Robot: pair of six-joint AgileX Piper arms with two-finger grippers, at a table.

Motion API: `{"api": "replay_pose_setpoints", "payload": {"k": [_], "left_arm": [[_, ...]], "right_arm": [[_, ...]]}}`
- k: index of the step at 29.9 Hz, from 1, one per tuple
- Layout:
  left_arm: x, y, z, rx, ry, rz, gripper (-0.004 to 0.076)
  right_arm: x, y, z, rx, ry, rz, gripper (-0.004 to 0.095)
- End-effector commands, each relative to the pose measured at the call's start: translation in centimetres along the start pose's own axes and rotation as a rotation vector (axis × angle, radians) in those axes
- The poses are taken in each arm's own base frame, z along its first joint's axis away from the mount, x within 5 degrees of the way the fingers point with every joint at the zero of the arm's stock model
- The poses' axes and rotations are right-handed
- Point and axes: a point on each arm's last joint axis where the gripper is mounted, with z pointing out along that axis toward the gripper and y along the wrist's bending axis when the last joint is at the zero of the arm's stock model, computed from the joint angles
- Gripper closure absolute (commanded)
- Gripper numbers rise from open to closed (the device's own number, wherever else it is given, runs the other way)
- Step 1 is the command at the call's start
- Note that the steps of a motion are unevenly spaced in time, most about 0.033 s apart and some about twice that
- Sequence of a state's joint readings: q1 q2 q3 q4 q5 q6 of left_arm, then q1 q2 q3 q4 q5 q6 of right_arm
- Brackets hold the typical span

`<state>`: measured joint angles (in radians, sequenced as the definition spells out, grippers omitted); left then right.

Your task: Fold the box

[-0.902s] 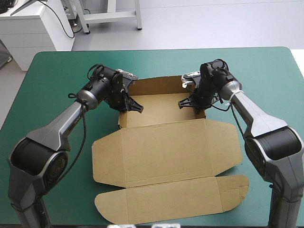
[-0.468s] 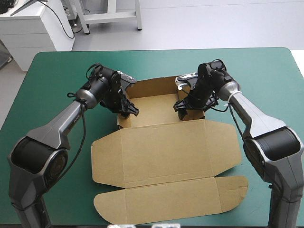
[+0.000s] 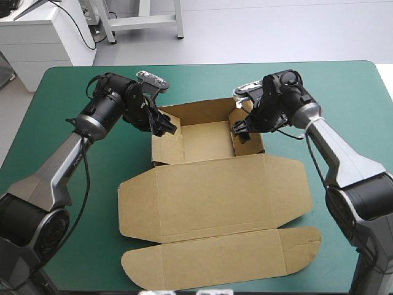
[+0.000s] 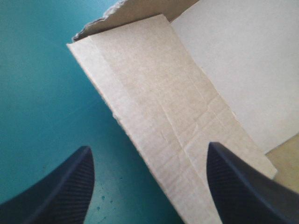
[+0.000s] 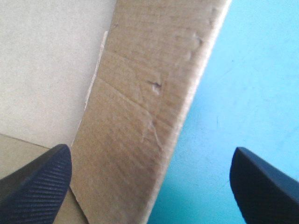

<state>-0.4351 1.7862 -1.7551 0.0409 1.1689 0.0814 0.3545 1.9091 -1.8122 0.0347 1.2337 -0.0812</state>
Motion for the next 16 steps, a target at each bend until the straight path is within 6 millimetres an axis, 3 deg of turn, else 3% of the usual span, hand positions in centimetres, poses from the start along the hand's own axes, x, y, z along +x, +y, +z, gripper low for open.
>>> {"api": "replay_pose_setpoints", "payload": {"k": [1, 4, 9, 16], "left_arm": [[-0.2, 0.0, -5.6, 0.011, -0.129, -0.019, 0.0258], [0.4, 0.0, -8.6, 0.004, -0.188, -0.011, 0.0385], [2.6, 0.4, -13.9, -0.058, -0.26, 0.042, 0.0733], [6.7, 0.3, -19.4, -0.079, -0.346, 0.055, 0.0731]], "right_arm": [[0.4, -0.1, -5.4, 0.034, -0.121, -0.015, 0.0073], [0.7, 0.0, -6.5, 0.036, -0.146, -0.015, 0.0073], [0.8, 0.0, -7.4, 0.038, -0.175, -0.016, 0.0073], [0.6, 0.0, -7.4, 0.035, -0.189, -0.014, 0.0073]]}}
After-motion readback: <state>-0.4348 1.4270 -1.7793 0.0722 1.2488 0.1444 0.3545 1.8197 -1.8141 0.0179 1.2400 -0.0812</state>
